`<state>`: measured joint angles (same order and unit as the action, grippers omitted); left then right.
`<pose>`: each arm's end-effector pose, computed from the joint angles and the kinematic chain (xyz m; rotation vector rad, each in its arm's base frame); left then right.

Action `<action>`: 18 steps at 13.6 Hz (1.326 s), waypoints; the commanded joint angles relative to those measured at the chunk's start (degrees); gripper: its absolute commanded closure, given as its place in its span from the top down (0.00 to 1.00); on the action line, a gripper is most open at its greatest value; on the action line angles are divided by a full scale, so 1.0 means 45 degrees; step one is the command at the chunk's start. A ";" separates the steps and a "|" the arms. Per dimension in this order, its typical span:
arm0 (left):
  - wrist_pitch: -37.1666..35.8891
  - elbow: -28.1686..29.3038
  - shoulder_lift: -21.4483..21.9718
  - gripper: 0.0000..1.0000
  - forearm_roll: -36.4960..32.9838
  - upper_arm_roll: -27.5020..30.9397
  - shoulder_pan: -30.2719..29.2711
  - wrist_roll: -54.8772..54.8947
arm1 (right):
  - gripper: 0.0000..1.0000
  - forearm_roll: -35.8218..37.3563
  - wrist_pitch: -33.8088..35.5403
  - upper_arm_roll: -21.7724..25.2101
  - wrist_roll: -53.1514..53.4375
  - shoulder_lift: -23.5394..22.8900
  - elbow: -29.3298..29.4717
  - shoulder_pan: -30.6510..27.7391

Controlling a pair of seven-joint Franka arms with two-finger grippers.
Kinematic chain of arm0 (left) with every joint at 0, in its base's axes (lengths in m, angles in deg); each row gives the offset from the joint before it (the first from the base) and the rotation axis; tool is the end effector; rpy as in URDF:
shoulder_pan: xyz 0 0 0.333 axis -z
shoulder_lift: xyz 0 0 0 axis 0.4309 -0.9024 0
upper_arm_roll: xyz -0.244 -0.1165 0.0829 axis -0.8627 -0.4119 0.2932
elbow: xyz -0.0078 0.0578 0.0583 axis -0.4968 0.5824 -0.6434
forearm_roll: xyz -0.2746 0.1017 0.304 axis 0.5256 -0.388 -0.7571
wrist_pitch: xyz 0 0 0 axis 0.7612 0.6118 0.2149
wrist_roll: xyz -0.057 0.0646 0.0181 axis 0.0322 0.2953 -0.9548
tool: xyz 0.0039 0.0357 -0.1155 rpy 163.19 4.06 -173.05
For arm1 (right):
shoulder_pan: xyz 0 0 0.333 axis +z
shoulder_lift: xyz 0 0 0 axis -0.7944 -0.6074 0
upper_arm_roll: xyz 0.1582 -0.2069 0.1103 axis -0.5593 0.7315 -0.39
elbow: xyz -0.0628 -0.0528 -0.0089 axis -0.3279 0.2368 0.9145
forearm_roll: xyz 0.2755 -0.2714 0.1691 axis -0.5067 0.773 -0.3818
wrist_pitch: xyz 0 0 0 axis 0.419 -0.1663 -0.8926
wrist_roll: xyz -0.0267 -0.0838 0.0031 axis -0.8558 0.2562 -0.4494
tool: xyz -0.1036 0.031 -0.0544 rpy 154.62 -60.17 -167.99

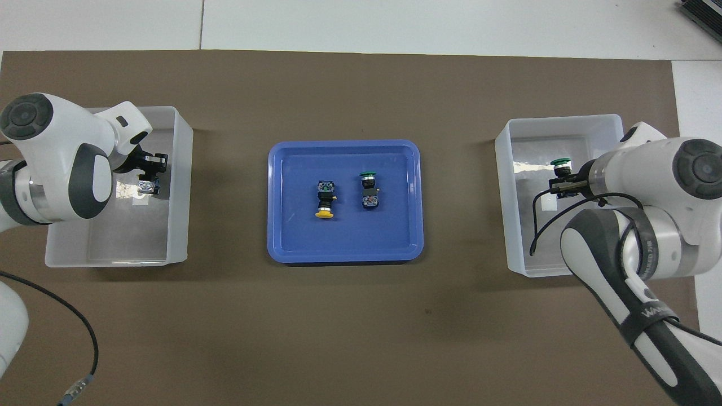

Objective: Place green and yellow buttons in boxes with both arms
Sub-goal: 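Carry the yellow button into its bin while the right gripper carries green, then open the left gripper over its bin while the right gripper releases green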

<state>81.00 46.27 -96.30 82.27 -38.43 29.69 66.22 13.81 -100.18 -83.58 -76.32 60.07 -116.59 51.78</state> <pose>0.6586 -0.0056 0.2520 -3.1196 0.2314 -0.1020 0.6016 -0.0080 0.3126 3.0315 0.1747 0.2433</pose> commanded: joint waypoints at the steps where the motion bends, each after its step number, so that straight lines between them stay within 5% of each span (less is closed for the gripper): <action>1: 0.0210 0.0308 0.0308 0.49 0.0081 0.0038 -0.0027 0.0237 | 0.00 -0.0266 -0.1117 -0.0152 -0.0372 -0.0848 0.0069 -0.0325; 3: 0.0132 0.0211 0.0307 0.58 -0.0055 0.0038 -0.0027 0.0256 | 0.00 -0.0267 -0.1644 -0.0172 -0.0274 -0.1608 0.0536 -0.0423; 7: -0.0452 -0.0491 0.0210 0.93 -0.0583 0.0019 -0.0046 0.0354 | 0.00 -0.0286 -0.2113 -0.0172 -0.0196 -0.2451 0.1026 -0.0482; 10: -0.0493 -0.0532 0.0190 1.00 -0.0583 0.0019 -0.0046 0.0373 | 0.00 -0.0306 -0.2115 -0.0172 -0.0118 -0.2765 0.1397 -0.0463; 12: -0.0977 -0.1152 0.0152 0.99 -0.0583 0.0019 -0.0027 0.0354 | 0.94 -0.0306 -0.2096 -0.0172 0.0136 -0.2765 0.1495 -0.0462; 15: -0.3649 -0.3728 -0.0219 0.99 -0.0564 -0.0001 0.0090 0.0334 | 1.00 -0.0325 -0.1765 -0.0211 0.0584 -0.2337 0.1554 -0.0326; 18: -0.4730 -0.4262 -0.0104 0.99 -0.0388 -0.0118 0.0556 0.0120 | 1.00 -0.0850 -0.0245 -0.0618 0.0976 -0.1129 0.1710 -0.0228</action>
<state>62.50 29.36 -95.98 80.65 -39.15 30.03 67.36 12.34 -106.00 -84.54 -73.03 50.37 -108.80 50.86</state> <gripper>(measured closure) 0.009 0.040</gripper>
